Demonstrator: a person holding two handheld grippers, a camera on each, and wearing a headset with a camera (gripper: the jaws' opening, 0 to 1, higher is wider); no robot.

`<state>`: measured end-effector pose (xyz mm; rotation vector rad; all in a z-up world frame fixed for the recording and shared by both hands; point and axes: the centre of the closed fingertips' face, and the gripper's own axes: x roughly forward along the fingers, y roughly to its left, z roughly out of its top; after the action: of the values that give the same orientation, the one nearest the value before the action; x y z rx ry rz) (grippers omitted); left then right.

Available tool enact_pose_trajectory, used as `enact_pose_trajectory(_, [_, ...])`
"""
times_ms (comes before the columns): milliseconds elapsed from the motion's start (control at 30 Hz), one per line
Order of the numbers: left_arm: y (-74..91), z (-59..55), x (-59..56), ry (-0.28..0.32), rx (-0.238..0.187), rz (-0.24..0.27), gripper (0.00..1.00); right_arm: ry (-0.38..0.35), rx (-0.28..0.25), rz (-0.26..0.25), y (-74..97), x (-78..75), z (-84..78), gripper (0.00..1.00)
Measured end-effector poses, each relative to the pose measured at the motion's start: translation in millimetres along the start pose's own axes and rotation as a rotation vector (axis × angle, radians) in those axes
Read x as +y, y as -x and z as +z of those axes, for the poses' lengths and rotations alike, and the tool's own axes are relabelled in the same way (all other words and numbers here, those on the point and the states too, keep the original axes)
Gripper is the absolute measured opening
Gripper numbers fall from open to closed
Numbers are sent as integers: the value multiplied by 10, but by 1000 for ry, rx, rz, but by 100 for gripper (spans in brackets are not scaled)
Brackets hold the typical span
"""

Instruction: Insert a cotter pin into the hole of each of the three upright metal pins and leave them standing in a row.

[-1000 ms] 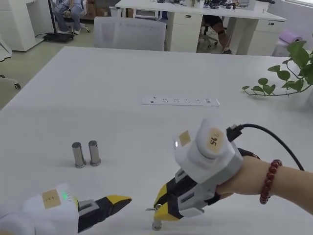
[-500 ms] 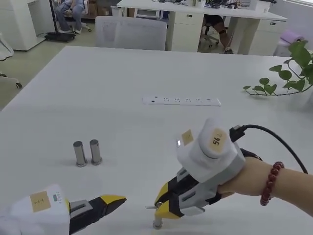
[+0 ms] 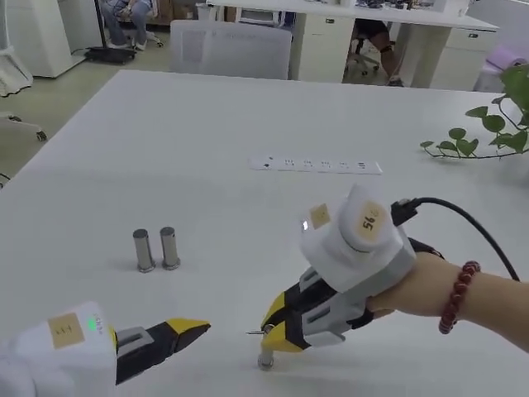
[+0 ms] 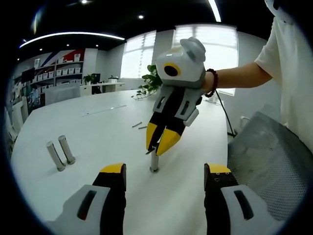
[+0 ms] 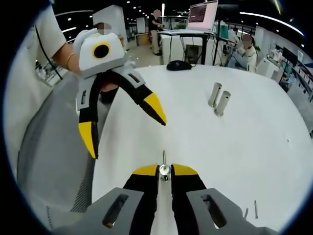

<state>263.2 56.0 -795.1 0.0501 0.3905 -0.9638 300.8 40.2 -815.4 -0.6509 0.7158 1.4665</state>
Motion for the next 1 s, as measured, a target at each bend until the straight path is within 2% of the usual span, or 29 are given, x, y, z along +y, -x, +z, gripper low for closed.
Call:
enact_pose_trajectory(567, [69,-28,114,23,-3,46,70,18,1,-5,-159,-244,176,10])
enact_pose_trajectory(1000, [121,-30,178,34,-9,72,75,34,6,4,-228,-369,225,10])
